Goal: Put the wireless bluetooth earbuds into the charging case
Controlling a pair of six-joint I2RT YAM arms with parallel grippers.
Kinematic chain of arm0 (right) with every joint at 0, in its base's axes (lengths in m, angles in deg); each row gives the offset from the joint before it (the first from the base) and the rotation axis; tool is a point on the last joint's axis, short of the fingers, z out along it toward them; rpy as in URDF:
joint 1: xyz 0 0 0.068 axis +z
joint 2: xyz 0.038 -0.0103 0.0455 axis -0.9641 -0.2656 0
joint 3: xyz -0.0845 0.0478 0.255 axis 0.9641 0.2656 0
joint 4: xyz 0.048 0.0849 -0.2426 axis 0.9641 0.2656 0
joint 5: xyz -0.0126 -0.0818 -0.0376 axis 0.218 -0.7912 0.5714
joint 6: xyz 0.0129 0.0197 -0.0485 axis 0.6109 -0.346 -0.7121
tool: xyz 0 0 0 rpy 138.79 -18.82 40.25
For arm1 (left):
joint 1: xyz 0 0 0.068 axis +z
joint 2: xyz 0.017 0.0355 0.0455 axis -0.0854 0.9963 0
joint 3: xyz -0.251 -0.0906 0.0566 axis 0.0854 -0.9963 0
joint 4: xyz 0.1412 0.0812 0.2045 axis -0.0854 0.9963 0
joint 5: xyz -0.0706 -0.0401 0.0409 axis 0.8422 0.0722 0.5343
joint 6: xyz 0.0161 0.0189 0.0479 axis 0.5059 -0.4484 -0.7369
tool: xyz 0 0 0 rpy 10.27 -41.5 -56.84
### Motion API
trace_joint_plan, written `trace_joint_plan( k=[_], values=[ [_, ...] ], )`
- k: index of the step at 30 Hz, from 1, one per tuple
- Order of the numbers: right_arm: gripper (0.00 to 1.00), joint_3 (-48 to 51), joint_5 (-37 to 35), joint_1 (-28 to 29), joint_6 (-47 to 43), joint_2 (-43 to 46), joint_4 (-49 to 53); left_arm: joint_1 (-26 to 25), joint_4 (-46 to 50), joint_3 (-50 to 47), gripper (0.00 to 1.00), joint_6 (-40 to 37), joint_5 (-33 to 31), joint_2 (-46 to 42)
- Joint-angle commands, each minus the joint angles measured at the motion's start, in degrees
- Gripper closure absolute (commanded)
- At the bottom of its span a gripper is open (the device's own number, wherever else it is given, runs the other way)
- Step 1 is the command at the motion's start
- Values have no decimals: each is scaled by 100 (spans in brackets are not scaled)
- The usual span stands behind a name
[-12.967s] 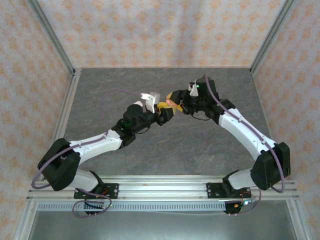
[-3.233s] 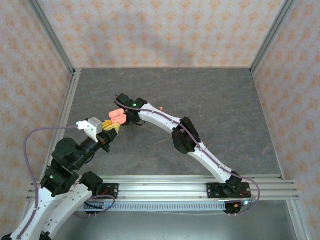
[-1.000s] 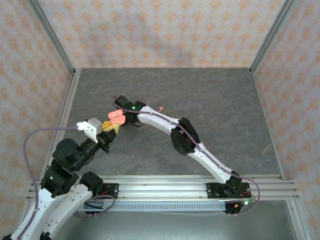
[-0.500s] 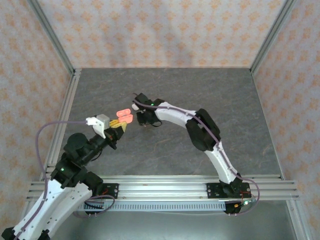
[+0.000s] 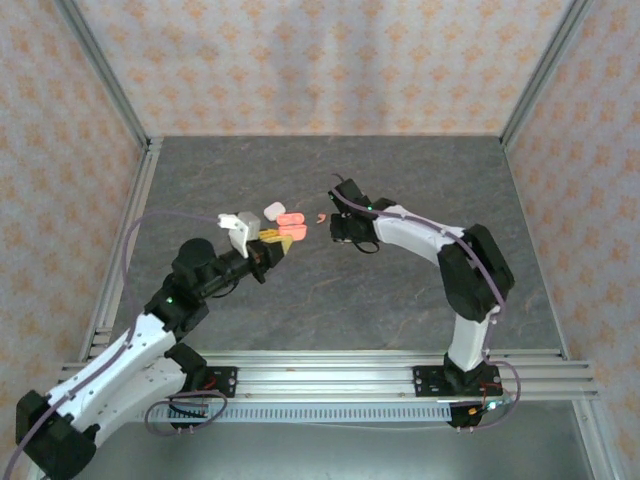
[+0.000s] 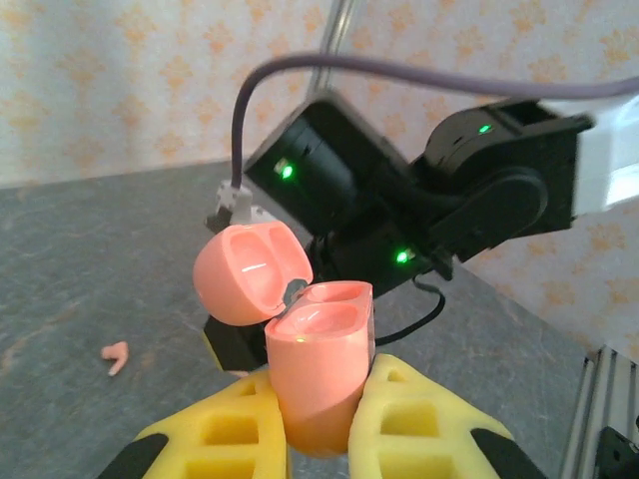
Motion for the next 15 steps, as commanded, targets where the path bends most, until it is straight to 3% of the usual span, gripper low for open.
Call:
trace_joint_plan(
  k=[1,6,15],
  values=[
    [76,214,-362,29,137,666,-512,-267,-953,107,100,-385,-184,166],
    [77,480,-622,29,182,1349,-865,-497,-1495,121,100,-775,-551,578],
    [77,1186,-722,85,240,2653,-1990,-648,-2546,126,100,-624,-1028,1206]
  ],
)
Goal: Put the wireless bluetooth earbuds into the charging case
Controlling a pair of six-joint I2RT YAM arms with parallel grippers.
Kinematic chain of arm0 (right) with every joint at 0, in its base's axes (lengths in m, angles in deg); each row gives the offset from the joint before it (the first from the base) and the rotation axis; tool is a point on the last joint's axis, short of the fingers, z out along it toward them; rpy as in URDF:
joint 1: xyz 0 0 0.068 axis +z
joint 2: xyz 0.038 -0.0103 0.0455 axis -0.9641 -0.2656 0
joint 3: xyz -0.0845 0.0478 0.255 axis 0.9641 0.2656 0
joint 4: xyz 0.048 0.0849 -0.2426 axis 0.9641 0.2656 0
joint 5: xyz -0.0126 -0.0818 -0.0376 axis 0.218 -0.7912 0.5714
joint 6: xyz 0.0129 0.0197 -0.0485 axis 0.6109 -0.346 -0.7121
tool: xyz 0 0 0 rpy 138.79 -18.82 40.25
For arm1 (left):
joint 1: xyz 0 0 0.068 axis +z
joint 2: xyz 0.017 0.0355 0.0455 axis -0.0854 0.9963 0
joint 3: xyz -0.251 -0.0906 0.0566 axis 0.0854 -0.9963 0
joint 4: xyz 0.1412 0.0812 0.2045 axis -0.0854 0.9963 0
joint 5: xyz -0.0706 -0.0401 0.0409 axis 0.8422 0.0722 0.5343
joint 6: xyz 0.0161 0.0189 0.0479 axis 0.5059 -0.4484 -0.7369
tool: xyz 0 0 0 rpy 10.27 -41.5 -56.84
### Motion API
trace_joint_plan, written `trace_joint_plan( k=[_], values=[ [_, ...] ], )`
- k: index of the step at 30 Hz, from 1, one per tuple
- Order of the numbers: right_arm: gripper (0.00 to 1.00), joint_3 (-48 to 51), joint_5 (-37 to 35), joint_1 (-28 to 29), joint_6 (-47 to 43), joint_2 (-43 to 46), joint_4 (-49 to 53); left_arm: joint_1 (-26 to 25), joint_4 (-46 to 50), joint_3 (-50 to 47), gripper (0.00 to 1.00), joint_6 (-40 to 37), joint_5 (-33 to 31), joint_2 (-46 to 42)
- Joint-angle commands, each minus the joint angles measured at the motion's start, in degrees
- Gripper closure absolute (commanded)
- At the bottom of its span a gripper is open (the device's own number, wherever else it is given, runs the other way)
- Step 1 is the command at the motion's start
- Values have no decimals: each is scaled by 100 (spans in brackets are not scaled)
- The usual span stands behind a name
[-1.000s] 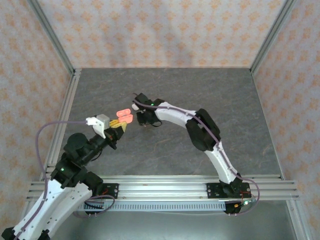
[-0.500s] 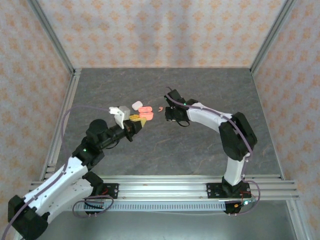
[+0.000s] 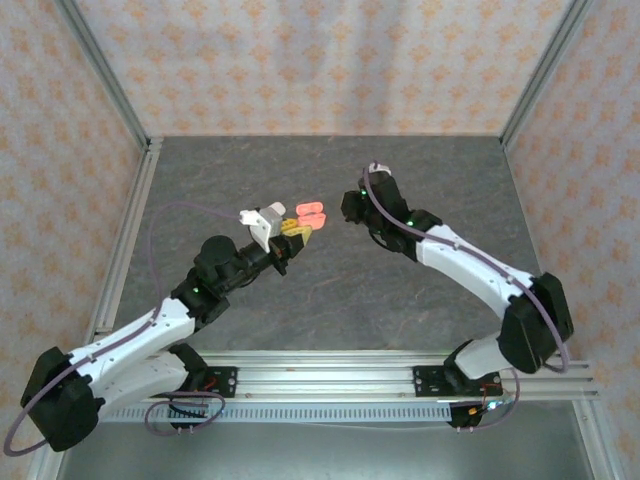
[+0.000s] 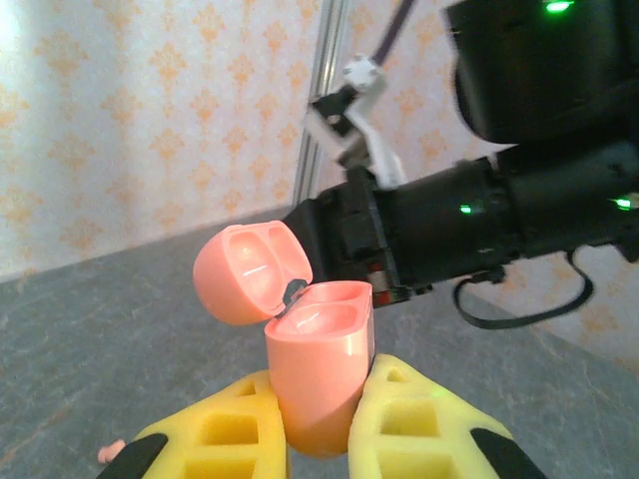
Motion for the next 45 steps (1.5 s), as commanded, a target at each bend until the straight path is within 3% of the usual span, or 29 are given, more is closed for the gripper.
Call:
trace_joint_plan(
  k=[1,20,45],
  values=[
    [77,309,-198,101,93,516,-835,-86,-873,161,100,-66,-258,214],
    [77,582,-302,657,207,1547,-2132,-134,-1046,674,100,-272,-416,813],
    [78,479,350,926,1032,785,-3064,-144,-1000,734,100,-145,-705,907]
  ],
)
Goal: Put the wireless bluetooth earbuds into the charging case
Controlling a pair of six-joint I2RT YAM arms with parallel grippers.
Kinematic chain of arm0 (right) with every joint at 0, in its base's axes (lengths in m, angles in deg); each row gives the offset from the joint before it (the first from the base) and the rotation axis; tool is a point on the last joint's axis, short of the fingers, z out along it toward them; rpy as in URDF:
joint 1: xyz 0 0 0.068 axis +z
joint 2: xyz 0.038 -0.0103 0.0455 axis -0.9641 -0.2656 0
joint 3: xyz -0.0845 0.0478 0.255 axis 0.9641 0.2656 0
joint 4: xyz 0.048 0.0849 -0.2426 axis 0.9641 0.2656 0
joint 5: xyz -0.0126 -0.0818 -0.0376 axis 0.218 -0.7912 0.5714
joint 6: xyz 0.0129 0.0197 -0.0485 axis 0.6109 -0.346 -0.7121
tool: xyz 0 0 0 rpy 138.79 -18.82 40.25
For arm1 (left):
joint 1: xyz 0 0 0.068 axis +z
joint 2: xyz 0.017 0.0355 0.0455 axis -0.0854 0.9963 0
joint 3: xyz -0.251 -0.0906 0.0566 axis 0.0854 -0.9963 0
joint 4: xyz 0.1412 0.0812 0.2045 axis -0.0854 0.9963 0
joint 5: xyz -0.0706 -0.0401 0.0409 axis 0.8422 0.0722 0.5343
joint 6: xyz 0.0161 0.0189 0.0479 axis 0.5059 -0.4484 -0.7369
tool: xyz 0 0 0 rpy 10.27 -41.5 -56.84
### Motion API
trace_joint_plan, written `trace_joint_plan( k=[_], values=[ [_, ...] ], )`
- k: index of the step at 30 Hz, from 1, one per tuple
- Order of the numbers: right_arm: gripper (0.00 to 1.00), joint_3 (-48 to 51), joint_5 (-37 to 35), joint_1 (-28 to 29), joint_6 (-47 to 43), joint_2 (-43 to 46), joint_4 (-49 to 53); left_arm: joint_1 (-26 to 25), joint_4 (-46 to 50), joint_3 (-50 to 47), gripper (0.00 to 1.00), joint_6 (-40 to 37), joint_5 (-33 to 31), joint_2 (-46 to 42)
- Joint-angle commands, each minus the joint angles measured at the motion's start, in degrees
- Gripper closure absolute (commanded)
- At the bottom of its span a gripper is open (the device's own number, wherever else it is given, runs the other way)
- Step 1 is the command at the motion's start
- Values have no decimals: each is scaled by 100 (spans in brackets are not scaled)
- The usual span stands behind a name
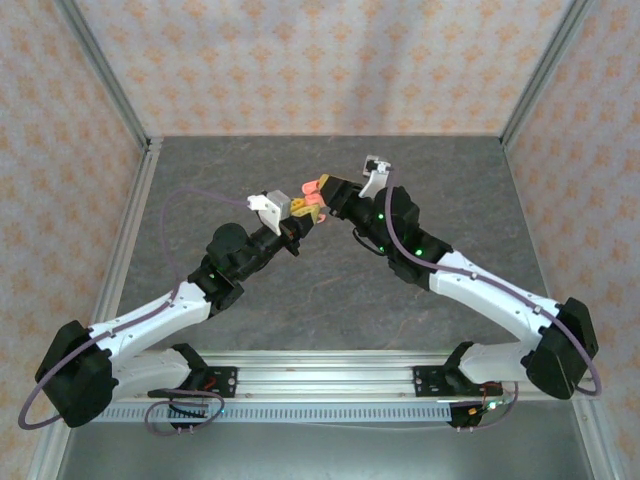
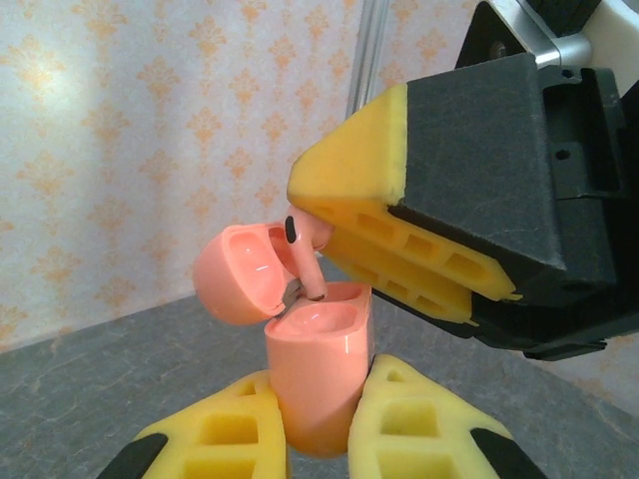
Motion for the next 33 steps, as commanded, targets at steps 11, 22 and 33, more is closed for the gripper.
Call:
trace_joint_plan(
  k=[11,22,33],
  values=[
    [78,-150,128,122,171,-132,-398,-70,-211,185,100,-3,-233,94],
    [77,-224,-98,122,-62,27,-273,-70,-167,181,100,23,-234,82],
    [77,-313,-43,122,-22,-45,-344,-69,-168,194,100,67,-220,125]
  ],
)
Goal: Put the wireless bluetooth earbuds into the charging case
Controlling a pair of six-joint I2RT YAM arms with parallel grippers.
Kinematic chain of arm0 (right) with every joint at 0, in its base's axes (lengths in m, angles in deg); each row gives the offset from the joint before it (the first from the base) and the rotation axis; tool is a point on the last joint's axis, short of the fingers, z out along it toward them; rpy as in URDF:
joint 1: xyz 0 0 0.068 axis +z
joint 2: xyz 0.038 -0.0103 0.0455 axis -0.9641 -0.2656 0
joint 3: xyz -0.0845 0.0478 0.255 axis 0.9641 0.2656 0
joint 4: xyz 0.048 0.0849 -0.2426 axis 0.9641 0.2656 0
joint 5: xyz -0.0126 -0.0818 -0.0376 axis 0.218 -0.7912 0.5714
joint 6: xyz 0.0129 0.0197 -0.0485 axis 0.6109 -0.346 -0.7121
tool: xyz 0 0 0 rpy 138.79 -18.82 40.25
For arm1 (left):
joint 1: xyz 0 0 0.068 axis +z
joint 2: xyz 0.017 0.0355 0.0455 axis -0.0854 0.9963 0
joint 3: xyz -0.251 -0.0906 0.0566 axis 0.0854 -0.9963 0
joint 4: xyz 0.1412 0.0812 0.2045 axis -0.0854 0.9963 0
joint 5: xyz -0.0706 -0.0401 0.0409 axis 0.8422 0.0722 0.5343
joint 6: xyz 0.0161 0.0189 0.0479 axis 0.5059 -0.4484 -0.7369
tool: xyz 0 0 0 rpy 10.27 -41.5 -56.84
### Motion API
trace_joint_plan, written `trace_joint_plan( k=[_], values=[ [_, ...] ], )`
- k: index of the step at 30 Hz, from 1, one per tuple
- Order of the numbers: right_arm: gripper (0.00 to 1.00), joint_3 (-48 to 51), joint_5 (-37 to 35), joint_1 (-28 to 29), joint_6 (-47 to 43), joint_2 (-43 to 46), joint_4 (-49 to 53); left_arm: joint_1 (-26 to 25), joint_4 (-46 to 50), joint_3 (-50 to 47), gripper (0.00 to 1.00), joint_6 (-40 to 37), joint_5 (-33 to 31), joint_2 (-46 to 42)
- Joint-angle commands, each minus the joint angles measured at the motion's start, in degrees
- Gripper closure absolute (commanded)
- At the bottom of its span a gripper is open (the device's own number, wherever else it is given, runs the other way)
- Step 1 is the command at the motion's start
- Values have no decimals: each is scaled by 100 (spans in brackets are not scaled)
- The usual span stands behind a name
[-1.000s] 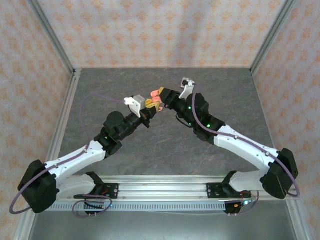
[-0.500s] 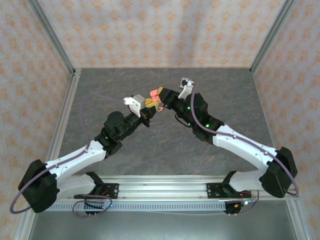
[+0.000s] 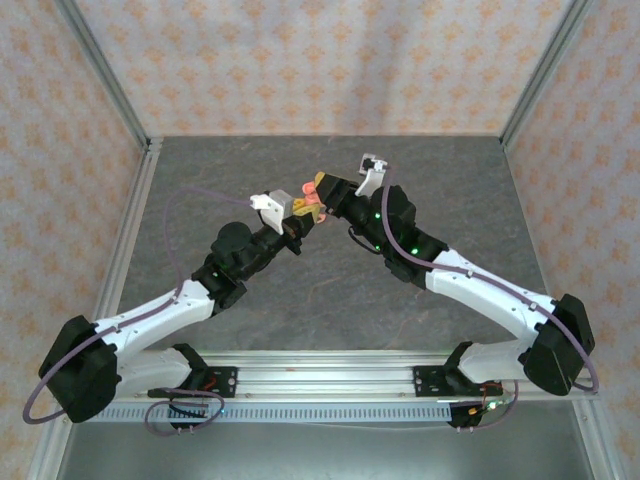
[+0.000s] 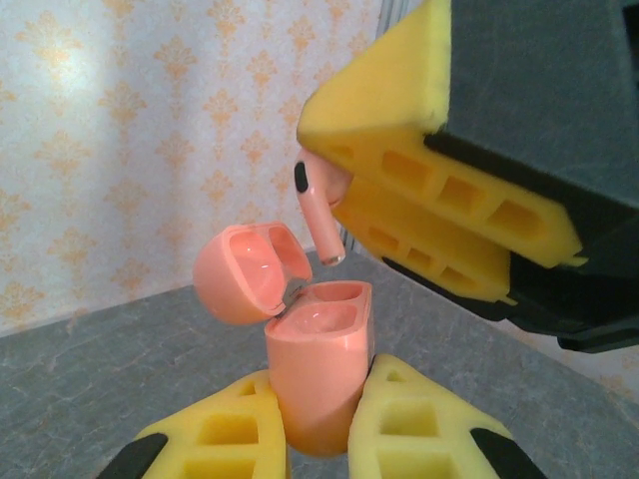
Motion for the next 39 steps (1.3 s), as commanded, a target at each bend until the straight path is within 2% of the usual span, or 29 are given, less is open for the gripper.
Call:
trace_joint_plan(
  k=[1,23,39],
  values=[
    [77,-204,24,32,-66,72,-191,-71,-169,189,100,39,-52,-55],
    [77,-158,312,42,244,-275,-340,-69,-113,258,100,-7,-234,-98],
    [77,77,53,227,125,-320,-323,-69,-300,295,100,153,-510,-34]
  ],
)
